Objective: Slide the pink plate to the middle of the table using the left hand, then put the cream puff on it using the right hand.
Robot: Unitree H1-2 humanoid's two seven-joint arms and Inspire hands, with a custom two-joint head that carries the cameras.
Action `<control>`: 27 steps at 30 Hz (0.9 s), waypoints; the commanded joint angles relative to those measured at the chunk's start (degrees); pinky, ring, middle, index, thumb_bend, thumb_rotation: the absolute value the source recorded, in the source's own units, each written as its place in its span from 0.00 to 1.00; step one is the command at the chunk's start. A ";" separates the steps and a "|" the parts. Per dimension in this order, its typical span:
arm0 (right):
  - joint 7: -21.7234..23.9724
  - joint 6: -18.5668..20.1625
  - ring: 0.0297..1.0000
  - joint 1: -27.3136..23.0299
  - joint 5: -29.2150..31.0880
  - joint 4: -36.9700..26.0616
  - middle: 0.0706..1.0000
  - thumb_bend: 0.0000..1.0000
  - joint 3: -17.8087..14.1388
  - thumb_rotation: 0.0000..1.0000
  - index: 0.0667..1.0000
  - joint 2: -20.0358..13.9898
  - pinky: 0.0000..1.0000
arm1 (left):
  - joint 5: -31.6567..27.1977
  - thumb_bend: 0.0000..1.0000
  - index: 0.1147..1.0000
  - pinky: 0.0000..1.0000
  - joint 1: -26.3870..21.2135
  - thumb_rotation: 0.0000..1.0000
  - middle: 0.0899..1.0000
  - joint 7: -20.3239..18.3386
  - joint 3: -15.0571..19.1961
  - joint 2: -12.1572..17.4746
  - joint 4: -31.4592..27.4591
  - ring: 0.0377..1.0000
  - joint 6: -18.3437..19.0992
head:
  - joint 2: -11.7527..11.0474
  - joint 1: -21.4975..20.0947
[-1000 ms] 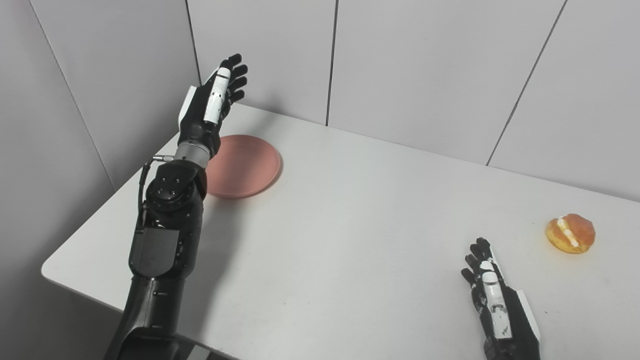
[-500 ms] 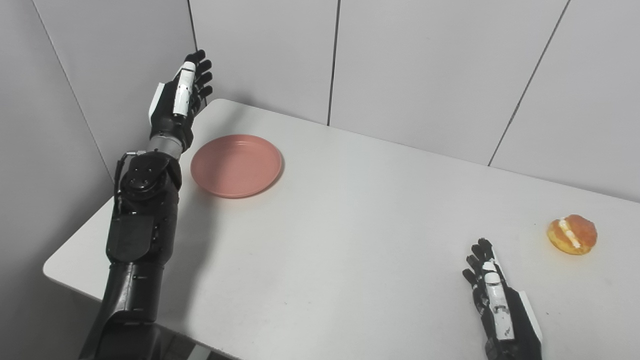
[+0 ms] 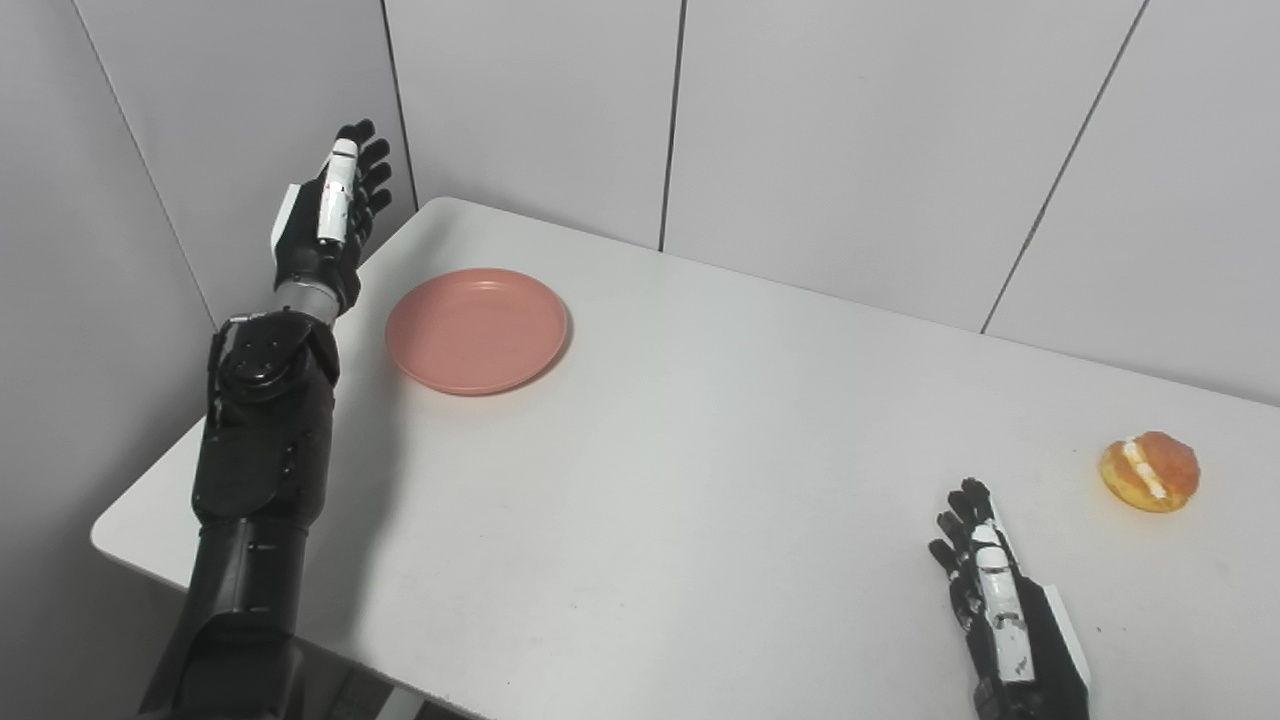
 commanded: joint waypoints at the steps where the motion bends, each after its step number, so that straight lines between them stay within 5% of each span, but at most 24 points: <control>1: 0.52 -1.98 1.00 -1.10 0.17 0.10 1.00 0.08 -0.08 1.00 1.00 -0.31 1.00 | -0.82 0.39 0.90 0.95 -1.37 1.00 0.94 0.41 0.72 1.87 -0.27 0.95 -1.90 | 0.15 -0.15; 27: 0.54 -0.91 1.00 -0.84 0.65 -1.23 1.00 0.07 -0.11 1.00 1.00 -0.50 1.00 | -2.09 0.37 0.88 0.96 -0.71 1.00 0.93 1.00 1.99 2.38 9.52 0.95 -5.22 | 0.96 0.31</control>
